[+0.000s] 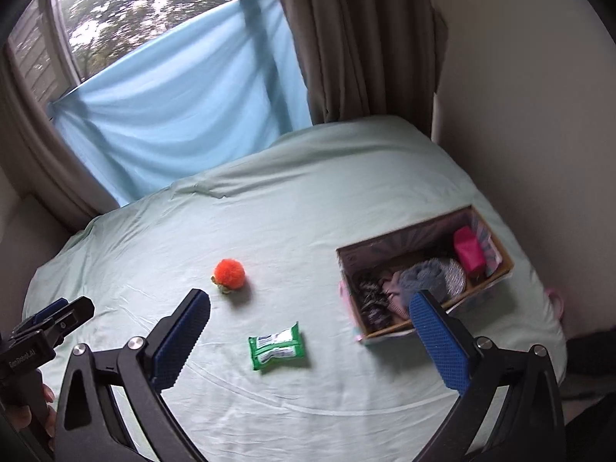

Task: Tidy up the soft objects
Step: 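Move both tools toward the orange pompom and green wipes pack, then grasp the orange pompom with the left tool while the right tool grasps the green wipes pack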

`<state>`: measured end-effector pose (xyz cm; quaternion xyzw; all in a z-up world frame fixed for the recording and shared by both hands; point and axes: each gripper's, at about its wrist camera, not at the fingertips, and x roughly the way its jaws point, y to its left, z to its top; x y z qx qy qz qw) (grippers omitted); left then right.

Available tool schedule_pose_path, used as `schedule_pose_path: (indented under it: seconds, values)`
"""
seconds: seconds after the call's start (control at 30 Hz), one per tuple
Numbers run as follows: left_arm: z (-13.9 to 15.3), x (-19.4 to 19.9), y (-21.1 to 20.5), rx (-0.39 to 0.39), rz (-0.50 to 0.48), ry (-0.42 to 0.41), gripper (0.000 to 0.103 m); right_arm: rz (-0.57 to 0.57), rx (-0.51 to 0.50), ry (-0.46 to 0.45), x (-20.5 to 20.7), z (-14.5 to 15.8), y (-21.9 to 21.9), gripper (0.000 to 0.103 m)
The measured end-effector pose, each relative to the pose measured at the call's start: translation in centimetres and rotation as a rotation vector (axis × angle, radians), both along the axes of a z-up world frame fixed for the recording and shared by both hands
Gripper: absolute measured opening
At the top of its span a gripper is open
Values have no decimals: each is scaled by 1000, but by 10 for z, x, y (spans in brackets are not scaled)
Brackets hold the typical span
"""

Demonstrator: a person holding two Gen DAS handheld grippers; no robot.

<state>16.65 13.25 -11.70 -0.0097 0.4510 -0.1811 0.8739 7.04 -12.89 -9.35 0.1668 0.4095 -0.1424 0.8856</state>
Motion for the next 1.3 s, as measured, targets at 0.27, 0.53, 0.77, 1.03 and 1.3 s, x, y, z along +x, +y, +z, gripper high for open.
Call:
schedule_pose_path:
  seconds: [0.27,0.53,0.77,1.03,1.3]
  values:
    - [-47,67,15,20,-94,44,100,-178,129,76,26,-68,30,103]
    - [-125,138,-10,65,-181,115,100,-335,242,159,58,-165,50,103]
    - [-208,190,-48,124,-268,181,100,-486,363,249,84,-256,57,103]
    - [-279,221,-81,180,-356,242,99,-596,429,312,100,-314,55,94]
    - [-324,240,-99,226,-374,292,88,-647,424,356,112,-340,53,76]
